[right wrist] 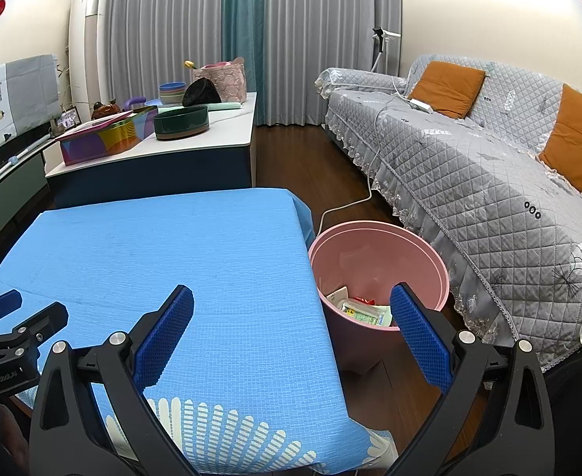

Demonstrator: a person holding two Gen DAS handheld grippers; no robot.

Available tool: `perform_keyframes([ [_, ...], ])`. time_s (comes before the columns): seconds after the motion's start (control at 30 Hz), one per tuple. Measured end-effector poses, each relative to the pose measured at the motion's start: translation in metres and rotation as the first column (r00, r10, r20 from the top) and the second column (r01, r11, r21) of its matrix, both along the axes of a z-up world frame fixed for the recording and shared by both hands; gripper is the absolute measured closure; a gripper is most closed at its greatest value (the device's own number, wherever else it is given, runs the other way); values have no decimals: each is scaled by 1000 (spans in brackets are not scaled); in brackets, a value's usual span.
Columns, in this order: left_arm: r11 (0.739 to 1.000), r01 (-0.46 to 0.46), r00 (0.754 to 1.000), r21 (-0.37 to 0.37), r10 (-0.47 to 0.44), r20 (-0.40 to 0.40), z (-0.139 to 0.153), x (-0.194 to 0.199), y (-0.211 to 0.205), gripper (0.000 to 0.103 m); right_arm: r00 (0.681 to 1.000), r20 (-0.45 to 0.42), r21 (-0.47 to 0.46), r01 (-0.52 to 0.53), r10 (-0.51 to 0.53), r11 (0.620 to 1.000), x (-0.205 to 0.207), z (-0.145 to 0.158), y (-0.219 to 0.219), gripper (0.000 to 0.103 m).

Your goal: Collect trash

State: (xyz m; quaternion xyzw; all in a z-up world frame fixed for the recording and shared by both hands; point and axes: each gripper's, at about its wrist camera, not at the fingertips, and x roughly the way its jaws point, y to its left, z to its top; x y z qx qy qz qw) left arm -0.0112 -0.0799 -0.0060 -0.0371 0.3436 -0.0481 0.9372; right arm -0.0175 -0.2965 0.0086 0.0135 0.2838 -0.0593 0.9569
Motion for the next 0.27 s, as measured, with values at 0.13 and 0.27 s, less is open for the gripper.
perform_keyframes([
  [0.13,1000,0,1000,10,0,-3,1,0,-3,8,1000,-2,-1,-2,2,1000,0,0,1,5],
  [0.27,1000,-7,1000,2,7,-12,1,2,-1,8,1000,-5,-2,-4,4,1000,0,-1,2,5],
])
